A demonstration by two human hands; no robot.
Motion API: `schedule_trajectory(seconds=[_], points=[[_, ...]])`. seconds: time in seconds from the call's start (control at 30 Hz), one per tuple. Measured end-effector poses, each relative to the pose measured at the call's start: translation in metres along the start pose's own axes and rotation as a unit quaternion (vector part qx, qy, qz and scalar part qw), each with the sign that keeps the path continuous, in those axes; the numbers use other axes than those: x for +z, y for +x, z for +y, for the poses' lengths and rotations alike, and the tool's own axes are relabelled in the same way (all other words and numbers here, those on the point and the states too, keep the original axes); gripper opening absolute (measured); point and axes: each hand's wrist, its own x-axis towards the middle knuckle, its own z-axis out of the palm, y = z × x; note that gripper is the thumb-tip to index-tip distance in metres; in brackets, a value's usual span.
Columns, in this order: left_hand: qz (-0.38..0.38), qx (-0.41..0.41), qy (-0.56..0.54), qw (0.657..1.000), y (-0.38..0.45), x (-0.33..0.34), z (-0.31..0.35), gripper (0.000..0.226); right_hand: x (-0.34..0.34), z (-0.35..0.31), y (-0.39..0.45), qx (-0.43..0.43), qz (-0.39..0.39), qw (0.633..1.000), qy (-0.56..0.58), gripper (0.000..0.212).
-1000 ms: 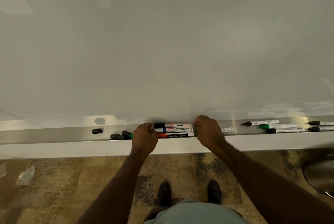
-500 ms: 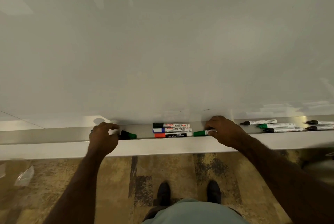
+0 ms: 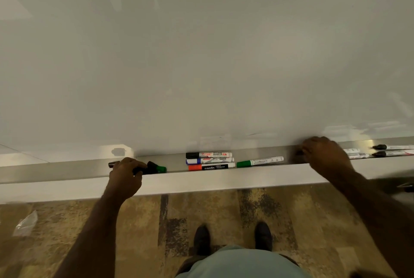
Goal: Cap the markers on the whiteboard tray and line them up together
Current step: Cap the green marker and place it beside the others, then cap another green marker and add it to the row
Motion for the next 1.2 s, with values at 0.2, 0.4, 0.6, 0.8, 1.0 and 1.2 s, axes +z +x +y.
schedule_trajectory(seconds=[0.2,0.4,0.6,0.8,1.0,1.2], points=[[-0.018,-0.012,0.014,1.000,0.007,0.001,0.001,0.028,-0.001,0.051,-0.011,0.084,0.000,0.996,0.033,0.014],[-0.036,0.001,0.050,0.998,0.012,-0.001,0.005,0.025,-0.001,0.063,-0.004,0.096,-0.085,0.992,0.002,0.026],[-0.023,-0.007,0.048,0.999,0.014,0.001,0.005,0.024,-0.005,0.056,0.001,0.114,-0.104,0.988,0.005,0.022],[-0.004,-0.009,0.065,0.998,0.014,0.006,0.005,0.024,-0.004,0.051,-0.008,0.105,-0.070,0.992,-0.019,0.018],[0.012,-0.027,0.036,0.999,0.008,0.008,0.009,0.017,0.010,0.054,-0.020,0.070,0.007,0.997,-0.043,0.021],[0.035,-0.077,-0.044,0.995,0.002,0.012,0.011,0.013,0.021,0.054,-0.026,0.035,0.072,0.997,-0.025,0.019]])
